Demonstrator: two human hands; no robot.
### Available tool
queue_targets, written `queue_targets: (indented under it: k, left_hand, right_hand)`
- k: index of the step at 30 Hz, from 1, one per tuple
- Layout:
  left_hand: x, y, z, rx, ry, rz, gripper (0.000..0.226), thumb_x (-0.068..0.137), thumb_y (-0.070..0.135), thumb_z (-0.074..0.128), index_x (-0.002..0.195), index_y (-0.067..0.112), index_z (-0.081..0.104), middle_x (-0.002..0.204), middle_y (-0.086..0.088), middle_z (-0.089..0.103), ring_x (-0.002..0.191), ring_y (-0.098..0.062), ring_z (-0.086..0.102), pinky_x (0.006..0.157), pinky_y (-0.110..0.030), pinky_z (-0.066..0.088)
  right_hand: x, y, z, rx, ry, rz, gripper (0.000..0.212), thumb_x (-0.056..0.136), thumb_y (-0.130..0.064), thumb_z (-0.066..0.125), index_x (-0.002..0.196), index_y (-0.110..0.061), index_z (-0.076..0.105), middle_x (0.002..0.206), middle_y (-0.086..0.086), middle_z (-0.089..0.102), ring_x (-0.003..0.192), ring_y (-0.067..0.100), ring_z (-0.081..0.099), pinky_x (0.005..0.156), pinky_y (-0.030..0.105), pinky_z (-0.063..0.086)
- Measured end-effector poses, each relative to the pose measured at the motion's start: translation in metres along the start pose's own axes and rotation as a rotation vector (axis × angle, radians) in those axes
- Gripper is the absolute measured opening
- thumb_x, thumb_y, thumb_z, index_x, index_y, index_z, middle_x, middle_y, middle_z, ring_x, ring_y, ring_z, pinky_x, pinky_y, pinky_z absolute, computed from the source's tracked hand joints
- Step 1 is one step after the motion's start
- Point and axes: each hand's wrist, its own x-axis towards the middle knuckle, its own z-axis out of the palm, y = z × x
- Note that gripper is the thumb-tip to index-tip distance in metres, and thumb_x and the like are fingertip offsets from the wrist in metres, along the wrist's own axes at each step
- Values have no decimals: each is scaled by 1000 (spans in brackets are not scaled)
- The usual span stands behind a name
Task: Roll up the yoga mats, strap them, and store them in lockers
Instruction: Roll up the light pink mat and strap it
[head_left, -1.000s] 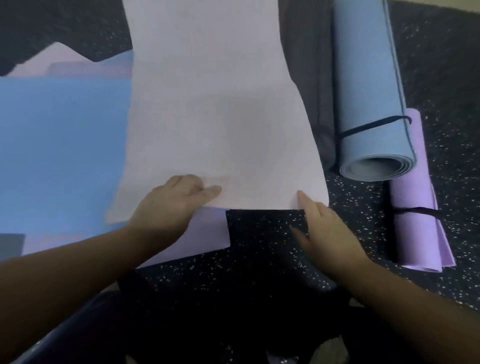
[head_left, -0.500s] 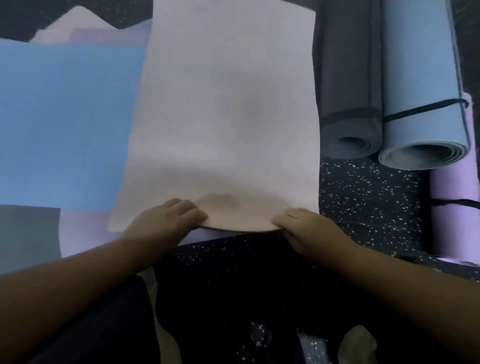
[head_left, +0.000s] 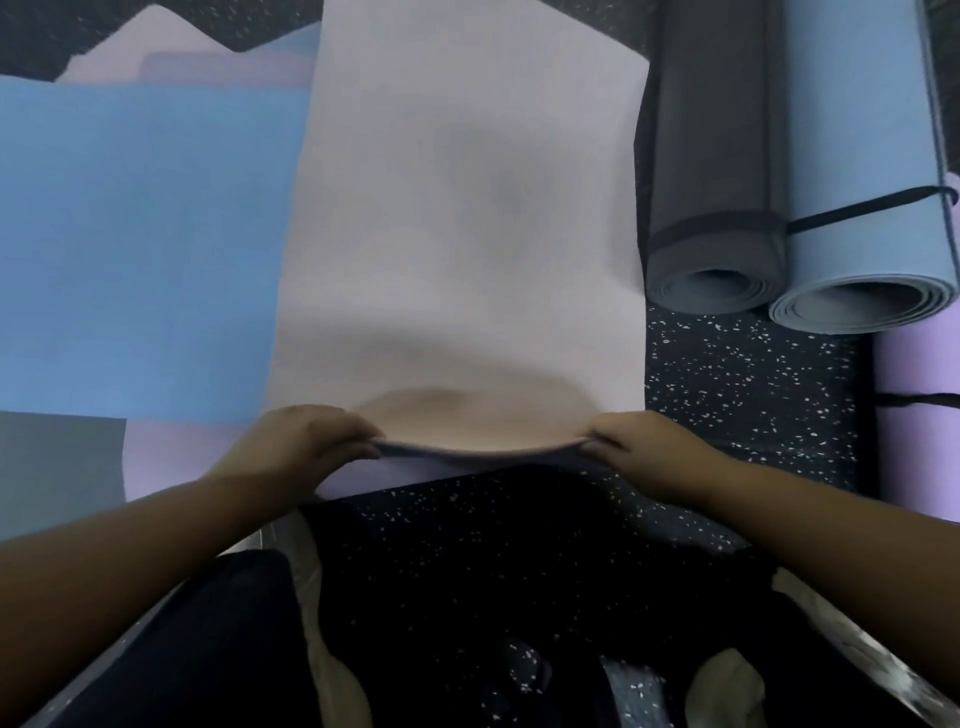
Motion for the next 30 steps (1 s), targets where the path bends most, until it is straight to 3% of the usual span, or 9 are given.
queue_targets:
  k: [5, 9, 13, 16, 19, 21, 24, 26, 30]
  left_hand:
    - [22, 15, 7, 149, -235, -202, 46, 91, 52, 38, 106, 21, 67, 98, -8, 69, 93, -28, 61, 71, -30, 38]
    - [46, 22, 5, 284, -324, -328, 21, 101, 37, 41, 114, 25, 51, 83, -4, 53, 82, -26, 51, 67, -32, 36]
    - [55, 33, 8, 627, -216, -134, 22, 91, 15, 58, 109, 18, 45, 103, -5, 55, 93, -29, 55, 67, -34, 37]
    - [58, 44, 12, 686, -124, 72, 43, 59, -4, 79, 93, 9, 55, 90, -11, 53, 73, -30, 53, 51, -32, 29]
    - [50, 46, 24, 636, -126, 157, 54, 44, -13, 79, 86, 6, 52, 83, -12, 49, 62, -27, 47, 40, -29, 30]
    - [46, 44, 27, 621, -98, 221, 58, 29, -17, 73, 76, 5, 48, 69, -13, 48, 53, -28, 45, 38, -26, 28]
    - [40, 33, 38, 642, -72, 291, 39, 49, -4, 54, 81, 11, 37, 71, -15, 47, 63, -27, 40, 45, -37, 39]
    - [36, 32, 37, 614, -38, 215, 26, 66, 15, 54, 87, 7, 43, 76, -17, 50, 66, -30, 46, 50, -43, 45]
    - [49, 30, 28, 559, -30, 110, 77, 47, 32, 91, 107, 8, 49, 86, -18, 58, 72, -36, 57, 60, -44, 51]
  right_hand:
    - [-3, 2, 1, -117, 29, 21, 19, 102, -32, 41, 97, -18, 54, 107, 10, 62, 99, 28, 54, 65, 31, 23]
    - [11, -3, -2, -301, 42, 55, 29, 103, -37, 34, 105, -14, 51, 111, 15, 61, 100, 32, 57, 67, 32, 31]
    - [14, -12, 3, -474, 120, 106, 24, 99, -37, 47, 102, -15, 57, 104, 7, 62, 101, 29, 55, 74, 33, 36]
    - [13, -20, 4, -500, 272, 55, 36, 56, -8, 86, 76, -9, 56, 78, 10, 54, 64, 28, 53, 49, 30, 31]
    - [15, -31, 6, -368, 265, 17, 34, 64, 18, 59, 90, -2, 52, 92, 17, 48, 67, 32, 51, 53, 34, 27]
    - [15, -37, 10, -367, 290, -72, 36, 47, 18, 54, 78, 0, 51, 75, 16, 51, 52, 29, 51, 47, 28, 24]
    - [21, -27, 22, -468, 423, -156, 32, 49, 6, 36, 77, -10, 40, 60, 9, 48, 45, 19, 45, 47, 22, 20]
    - [20, -24, 22, -441, 376, -136, 32, 45, 2, 53, 75, -6, 46, 63, 11, 50, 50, 23, 46, 45, 24, 30]
    - [22, -18, 12, -350, 366, -98, 29, 48, -16, 55, 75, -5, 53, 71, 12, 53, 59, 29, 50, 47, 33, 44]
